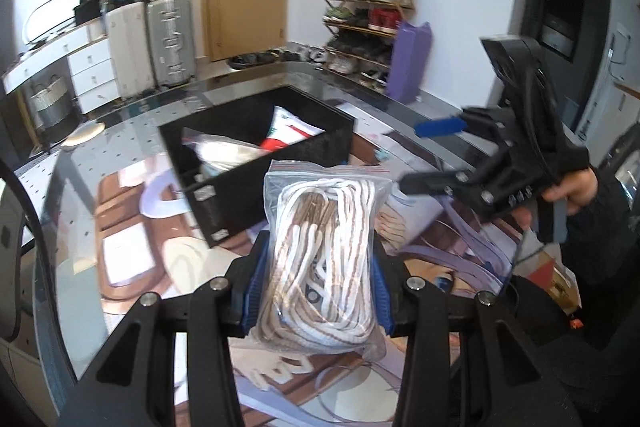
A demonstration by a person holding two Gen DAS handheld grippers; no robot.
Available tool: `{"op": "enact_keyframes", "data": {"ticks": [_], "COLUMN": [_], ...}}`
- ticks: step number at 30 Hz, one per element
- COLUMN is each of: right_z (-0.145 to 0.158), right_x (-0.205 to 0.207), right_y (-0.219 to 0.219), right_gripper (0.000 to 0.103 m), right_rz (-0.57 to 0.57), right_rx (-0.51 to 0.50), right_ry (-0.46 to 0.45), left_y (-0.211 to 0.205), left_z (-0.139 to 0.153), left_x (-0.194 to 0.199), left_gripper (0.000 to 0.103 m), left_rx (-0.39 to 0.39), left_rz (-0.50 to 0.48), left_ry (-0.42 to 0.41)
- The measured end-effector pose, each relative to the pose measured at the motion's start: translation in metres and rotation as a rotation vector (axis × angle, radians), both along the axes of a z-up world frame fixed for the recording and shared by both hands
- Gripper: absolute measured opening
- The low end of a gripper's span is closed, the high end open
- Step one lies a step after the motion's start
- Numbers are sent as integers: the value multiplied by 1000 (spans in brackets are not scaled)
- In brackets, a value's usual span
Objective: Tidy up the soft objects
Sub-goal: 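Hold the rope bag up with the left gripper while the right grasps the white cable coil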
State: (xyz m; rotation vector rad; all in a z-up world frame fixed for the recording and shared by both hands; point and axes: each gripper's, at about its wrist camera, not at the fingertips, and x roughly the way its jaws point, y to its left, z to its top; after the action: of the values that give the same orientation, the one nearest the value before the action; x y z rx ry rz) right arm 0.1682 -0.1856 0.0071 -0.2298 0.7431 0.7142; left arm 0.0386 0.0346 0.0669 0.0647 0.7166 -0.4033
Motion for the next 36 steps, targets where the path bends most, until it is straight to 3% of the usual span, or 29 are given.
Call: {"op": "enact_keyframes", "data": {"ticks": [10, 16, 32, 36], "right_z": [-15, -26, -47, -46], "right_x": [3, 4, 24, 26], "right_y": [20, 43, 89, 92], "right_gripper": [102, 102, 102, 87], "right_rz": [1, 8, -38, -58], "right_rx": [18, 23, -9, -17], "right_ry": [73, 122, 202, 177], "left_y": [29, 33, 36, 35], "left_z": [11, 9, 2, 1], "left_x": [6, 10, 17, 16], "left_gripper": [43, 43, 44, 44], "left_rx": [-61, -38, 1, 7], "left_rz": [154, 229, 285, 286], "left_ry": [-72, -92, -85, -85]}}
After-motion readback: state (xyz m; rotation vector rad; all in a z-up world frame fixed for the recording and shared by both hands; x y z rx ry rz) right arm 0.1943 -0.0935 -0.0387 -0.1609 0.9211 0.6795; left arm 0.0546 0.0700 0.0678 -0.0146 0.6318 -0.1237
